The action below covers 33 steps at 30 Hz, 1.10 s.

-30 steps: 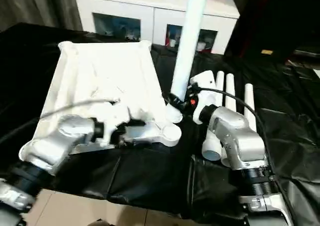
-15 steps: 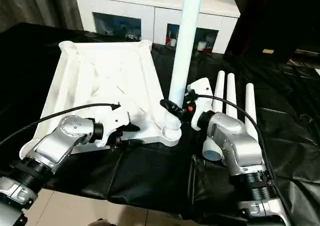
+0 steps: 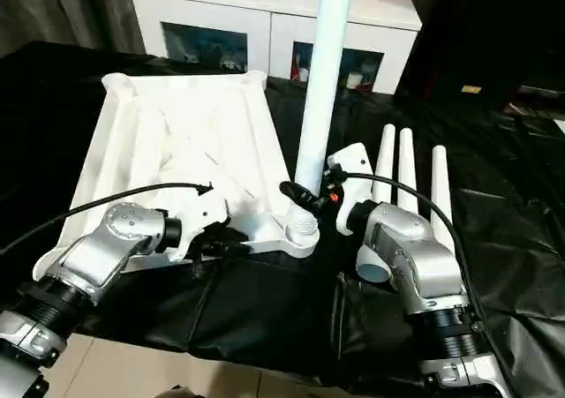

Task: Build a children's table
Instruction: Insert table leg to table base

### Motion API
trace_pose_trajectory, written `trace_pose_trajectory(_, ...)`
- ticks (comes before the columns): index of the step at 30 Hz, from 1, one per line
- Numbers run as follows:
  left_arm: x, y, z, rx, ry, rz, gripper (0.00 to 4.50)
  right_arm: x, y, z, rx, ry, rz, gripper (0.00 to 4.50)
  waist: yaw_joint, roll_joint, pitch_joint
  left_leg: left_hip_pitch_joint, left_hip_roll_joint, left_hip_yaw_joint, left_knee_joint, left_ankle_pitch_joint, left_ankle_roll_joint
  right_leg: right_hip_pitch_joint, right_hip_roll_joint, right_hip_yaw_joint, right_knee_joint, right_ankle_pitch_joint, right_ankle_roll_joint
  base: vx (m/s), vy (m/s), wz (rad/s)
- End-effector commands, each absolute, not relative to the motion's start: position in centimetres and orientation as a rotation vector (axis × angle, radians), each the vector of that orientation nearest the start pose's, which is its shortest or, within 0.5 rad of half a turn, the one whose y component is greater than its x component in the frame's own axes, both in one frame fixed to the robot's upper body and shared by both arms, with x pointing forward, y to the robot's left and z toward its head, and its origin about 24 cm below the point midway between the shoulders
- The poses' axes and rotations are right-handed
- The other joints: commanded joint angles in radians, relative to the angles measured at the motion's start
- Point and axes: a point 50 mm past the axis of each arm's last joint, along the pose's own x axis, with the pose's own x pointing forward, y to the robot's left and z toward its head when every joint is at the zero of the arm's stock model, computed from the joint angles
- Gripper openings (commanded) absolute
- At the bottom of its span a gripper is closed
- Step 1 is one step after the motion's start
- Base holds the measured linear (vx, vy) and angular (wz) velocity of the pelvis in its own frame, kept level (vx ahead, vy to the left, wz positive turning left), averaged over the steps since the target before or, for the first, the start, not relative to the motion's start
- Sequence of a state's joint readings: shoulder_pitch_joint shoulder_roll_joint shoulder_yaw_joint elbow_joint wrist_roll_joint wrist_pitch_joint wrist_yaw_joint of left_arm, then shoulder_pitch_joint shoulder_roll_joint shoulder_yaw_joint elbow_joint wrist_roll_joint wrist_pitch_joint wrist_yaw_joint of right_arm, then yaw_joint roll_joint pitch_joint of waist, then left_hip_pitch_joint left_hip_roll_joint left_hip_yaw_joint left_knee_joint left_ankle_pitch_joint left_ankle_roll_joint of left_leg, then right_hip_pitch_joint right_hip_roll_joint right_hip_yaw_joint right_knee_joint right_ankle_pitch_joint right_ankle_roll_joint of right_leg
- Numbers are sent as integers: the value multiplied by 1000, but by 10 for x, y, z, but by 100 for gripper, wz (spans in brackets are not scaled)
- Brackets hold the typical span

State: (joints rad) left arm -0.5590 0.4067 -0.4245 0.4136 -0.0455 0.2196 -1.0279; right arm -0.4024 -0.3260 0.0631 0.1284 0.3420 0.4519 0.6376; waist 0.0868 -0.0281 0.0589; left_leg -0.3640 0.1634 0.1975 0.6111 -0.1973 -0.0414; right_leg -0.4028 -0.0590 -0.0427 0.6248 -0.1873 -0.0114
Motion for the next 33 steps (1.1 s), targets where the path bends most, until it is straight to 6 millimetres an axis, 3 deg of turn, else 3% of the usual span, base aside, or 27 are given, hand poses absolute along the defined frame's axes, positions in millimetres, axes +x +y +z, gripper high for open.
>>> trace_pose_trajectory(1, 306, 115, 45, 461, 492, -1281, 50, 311, -147, 92, 26, 204, 763, 185, -2, 14, -67, 17, 68, -34, -78, -197, -23, 49, -91, 54, -73, -141, -234, 0, 0, 0)
trace_pose_trajectory(4, 304, 115, 42, 470, 517, -1293, 57, 311, -147, 91, 26, 208, 766, 185, -2, 14, -67, 17, 69, -35, -79, -193, -20, 49, -90, 53, -72, -135, -235, 0, 0, 0)
trace_pose_trajectory(5, 304, 116, 42, 473, 522, -1295, 24, 311, -147, 90, 27, 209, 767, 185, -2, 13, -68, 16, 69, -34, -79, -188, -19, 49, -91, 53, -71, -128, -236, 0, 0, 0)
trace_pose_trajectory(7, 304, 116, 42, 474, 526, -1296, 6, 311, -147, 90, 28, 210, 769, 185, -2, 14, -67, 16, 69, -34, -79, -189, -17, 49, -90, 53, -72, -129, -236, 0, 0, 0)
trace_pose_trajectory(23, 299, 119, 36, 510, 557, -1331, 0, 305, -151, 78, 75, 301, 816, 185, -4, 11, -65, 16, 69, -35, -80, -198, -7, 48, -91, 53, -76, -169, -230, 0, 0, 0)
trace_pose_trajectory(33, 300, 120, 38, 527, 553, -1328, 0, 304, -153, 69, 61, 378, 830, 185, -5, 8, -61, 22, 71, -37, -86, -244, -24, 43, -94, 54, -87, -270, -203, 0, 0, 0)
